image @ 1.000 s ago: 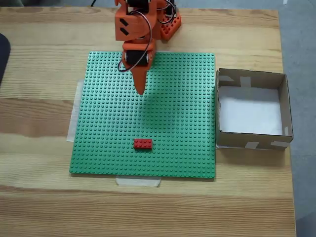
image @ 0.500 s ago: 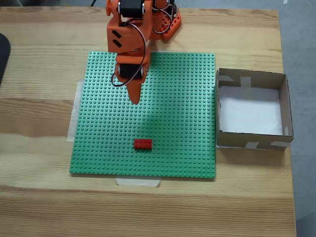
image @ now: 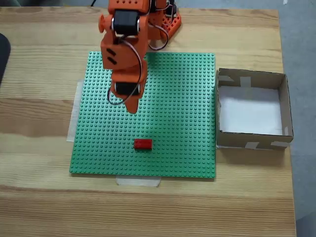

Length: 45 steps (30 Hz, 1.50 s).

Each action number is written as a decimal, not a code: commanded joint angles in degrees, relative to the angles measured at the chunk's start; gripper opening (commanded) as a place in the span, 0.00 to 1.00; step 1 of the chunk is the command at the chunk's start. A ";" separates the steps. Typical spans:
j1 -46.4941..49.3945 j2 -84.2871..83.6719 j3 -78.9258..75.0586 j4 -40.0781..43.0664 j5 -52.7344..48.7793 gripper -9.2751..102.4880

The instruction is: Pick the red lego block and put it in the box.

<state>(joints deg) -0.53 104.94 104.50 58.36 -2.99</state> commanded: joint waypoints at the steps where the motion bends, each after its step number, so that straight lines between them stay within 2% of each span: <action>1: -0.09 -2.90 -6.50 2.20 0.35 0.13; 6: -0.18 -8.09 -10.81 4.13 0.97 0.20; 25: -1.76 -26.54 -23.91 7.65 2.11 0.32; 45: -3.25 -32.78 -28.65 6.42 2.29 0.32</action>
<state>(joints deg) -3.43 71.98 79.01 65.13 -0.97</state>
